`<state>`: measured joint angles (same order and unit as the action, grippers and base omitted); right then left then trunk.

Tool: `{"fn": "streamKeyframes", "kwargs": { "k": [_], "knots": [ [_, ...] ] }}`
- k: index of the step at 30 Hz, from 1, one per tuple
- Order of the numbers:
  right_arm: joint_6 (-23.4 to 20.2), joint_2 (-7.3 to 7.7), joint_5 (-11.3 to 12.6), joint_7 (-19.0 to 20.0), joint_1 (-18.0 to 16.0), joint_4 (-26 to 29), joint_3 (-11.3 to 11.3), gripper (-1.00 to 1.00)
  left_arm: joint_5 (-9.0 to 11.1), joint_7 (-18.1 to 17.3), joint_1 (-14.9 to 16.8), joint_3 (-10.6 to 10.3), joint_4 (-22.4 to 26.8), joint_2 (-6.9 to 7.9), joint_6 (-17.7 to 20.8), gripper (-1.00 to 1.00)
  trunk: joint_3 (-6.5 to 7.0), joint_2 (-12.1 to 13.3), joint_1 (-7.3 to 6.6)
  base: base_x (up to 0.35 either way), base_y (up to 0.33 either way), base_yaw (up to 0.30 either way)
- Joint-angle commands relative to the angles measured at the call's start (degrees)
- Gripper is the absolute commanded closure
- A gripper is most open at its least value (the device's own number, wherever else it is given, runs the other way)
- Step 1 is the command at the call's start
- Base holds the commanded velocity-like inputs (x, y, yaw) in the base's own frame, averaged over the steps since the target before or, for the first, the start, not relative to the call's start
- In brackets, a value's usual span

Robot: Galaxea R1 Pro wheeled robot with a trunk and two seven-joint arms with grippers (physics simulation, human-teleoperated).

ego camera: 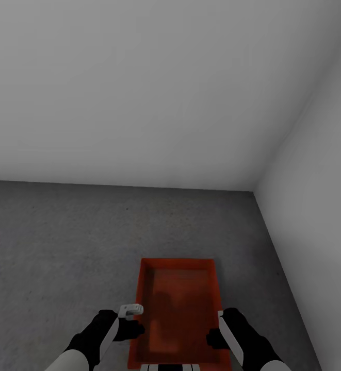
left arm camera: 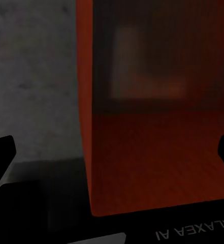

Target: Move the two storage containers from the living room to the garage. In the garage, place one container on the floor and stack the other container on top of it (either order is fine).

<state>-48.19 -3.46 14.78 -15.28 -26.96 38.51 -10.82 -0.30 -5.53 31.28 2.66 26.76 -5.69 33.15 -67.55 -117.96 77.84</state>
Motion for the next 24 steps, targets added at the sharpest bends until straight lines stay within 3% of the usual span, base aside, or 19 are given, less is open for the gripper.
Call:
{"fn": "streamKeyframes", "kwargs": {
  "k": [1,24],
  "knots": [
    [-0.2,0.03,0.6,-0.5,0.0,0.1,-0.2,-1.00,0.0,-0.2,0.0,0.3,0.1,-0.03,0.3,-1.00,-0.04,0.0,-0.01,0.000,0.000,0.000],
    [-0.2,0.03,0.6,-0.5,0.0,0.1,-0.3,-1.00,-0.1,-0.2,0.0,0.2,0.1,-0.02,0.3,-1.00,-0.04,0.0,-0.01,0.000,0.000,0.000]
  ]
}}
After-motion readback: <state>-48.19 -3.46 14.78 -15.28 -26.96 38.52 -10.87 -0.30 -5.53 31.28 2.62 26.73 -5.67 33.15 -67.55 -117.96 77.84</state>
